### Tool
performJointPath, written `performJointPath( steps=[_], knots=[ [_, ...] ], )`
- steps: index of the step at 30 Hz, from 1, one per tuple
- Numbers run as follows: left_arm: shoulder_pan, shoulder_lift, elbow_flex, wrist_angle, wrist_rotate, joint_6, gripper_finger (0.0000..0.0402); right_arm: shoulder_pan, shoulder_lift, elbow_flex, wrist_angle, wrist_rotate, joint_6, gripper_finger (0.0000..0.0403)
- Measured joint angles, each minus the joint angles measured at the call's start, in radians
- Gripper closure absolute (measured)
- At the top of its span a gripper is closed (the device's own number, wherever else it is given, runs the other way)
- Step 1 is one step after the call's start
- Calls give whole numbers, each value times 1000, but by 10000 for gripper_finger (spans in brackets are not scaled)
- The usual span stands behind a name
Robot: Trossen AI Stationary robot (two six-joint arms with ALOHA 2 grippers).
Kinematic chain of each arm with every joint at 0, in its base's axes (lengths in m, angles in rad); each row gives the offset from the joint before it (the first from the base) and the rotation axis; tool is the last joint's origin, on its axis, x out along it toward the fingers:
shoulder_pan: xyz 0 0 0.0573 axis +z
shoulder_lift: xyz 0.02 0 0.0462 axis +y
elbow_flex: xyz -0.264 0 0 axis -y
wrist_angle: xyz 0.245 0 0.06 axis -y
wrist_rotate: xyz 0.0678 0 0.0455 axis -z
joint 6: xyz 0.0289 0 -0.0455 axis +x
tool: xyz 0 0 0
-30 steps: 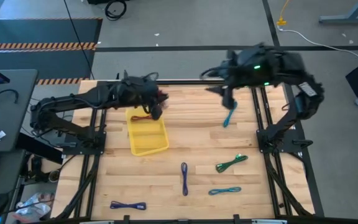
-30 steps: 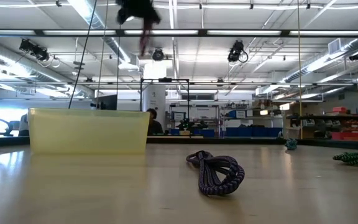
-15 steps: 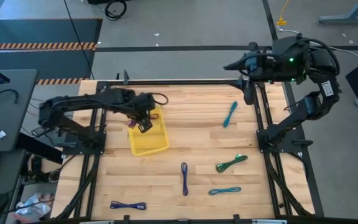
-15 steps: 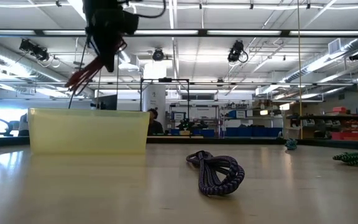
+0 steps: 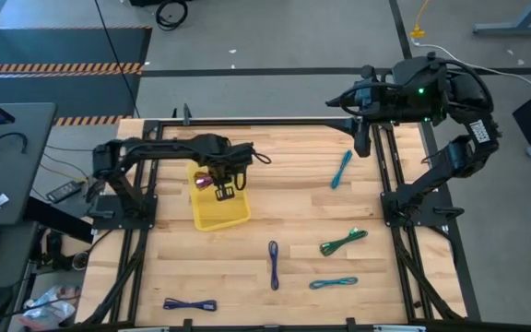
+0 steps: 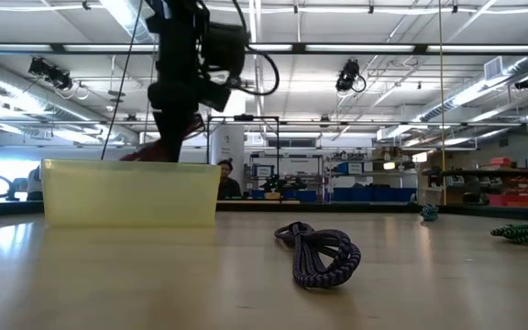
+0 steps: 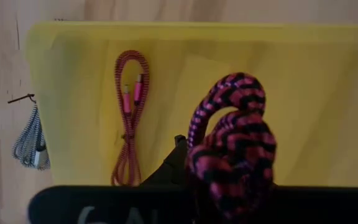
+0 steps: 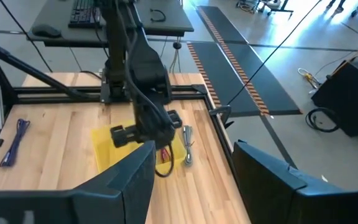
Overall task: Pick and place USB-C Cables
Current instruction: Put the pink charger cable into the yellow bin
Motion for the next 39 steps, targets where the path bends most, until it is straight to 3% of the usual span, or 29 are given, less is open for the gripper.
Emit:
performJointPath(
  steps=[13, 21, 39],
  knots=[
    [77, 125, 0, 8, 3, 188, 383, 0, 0, 0, 0, 0, 21, 186],
    [105, 153, 0, 29, 85, 227, 383, 0, 0, 0, 0, 0, 29, 186],
    [122, 199, 0, 20, 138, 296, 383, 0, 0, 0, 0, -1, 30, 186]
  ],
)
